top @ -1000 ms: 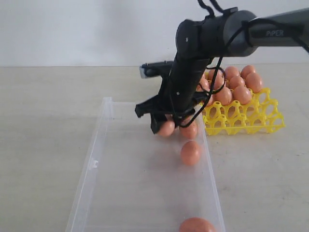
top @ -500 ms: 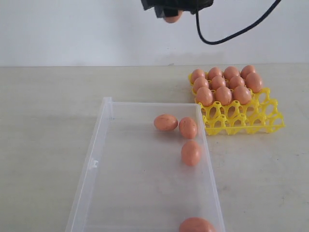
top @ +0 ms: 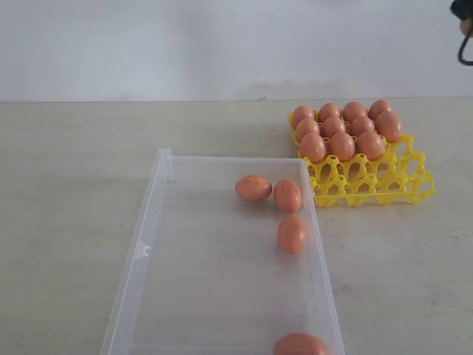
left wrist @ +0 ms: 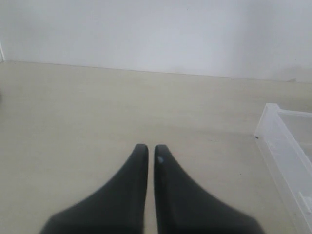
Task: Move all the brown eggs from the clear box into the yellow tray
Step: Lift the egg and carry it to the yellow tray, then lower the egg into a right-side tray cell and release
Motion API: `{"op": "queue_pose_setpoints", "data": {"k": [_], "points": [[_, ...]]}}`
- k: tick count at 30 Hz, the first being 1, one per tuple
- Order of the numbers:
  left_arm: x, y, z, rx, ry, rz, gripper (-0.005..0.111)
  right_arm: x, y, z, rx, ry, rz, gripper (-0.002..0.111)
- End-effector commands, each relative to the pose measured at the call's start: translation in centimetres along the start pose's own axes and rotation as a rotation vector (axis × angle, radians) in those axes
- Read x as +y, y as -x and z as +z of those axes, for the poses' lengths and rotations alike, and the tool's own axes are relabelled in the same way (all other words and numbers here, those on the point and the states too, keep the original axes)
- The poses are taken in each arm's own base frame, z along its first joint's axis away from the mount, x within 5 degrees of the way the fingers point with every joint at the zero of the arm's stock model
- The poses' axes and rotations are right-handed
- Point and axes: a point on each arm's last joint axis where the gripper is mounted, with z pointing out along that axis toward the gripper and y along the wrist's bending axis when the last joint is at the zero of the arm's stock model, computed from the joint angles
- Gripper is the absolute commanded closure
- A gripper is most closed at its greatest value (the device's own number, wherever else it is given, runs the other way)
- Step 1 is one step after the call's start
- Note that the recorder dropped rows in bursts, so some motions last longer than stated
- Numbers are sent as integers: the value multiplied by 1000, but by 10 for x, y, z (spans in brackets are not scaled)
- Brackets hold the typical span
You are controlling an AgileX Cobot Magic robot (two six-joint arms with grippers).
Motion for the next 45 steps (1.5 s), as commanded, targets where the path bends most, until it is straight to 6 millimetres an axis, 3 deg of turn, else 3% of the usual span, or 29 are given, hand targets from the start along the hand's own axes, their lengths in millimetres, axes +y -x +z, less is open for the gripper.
{"op": "queue_pose_setpoints", "data": {"k": [1, 5, 11, 16, 21, 23, 26, 30, 36, 39, 43, 45], "points": [[0, 0, 0, -6, 2, -1, 103, -18, 18, 25, 105, 254, 146, 108], [0, 0, 0, -6, 2, -1, 103, -40, 39, 50, 133, 469, 176, 108], [0, 0, 0, -6, 2, -1, 103, -52, 63, 44, -45, 1096, 287, 108], [0, 0, 0, -6, 2, -1, 103, -50, 66, 39, -74, 1115, 230, 108], [0, 0, 0, -6, 2, -1, 103, -31, 62, 15, -147, 1161, -182, 108], [0, 0, 0, -6, 2, -1, 103, -24, 53, 8, -175, 1185, -428, 108], [0, 0, 0, -6, 2, -1, 103, -18, 34, 8, -107, 1204, -649, 108], [0, 0, 0, -6, 2, -1, 103, -20, 7, 30, 30, 1053, -805, 108], [0, 0, 0, -6, 2, -1, 103, -38, -19, 72, 92, 1003, -630, 108], [0, 0, 0, -6, 2, -1, 103, -51, -42, 96, 135, 994, -545, 108], [0, 0, 0, -6, 2, -1, 103, -86, -78, 124, 217, 1046, -420, 108], [0, 0, 0, -6, 2, -1, 103, -110, -83, 134, 219, 1049, -350, 108]]}}
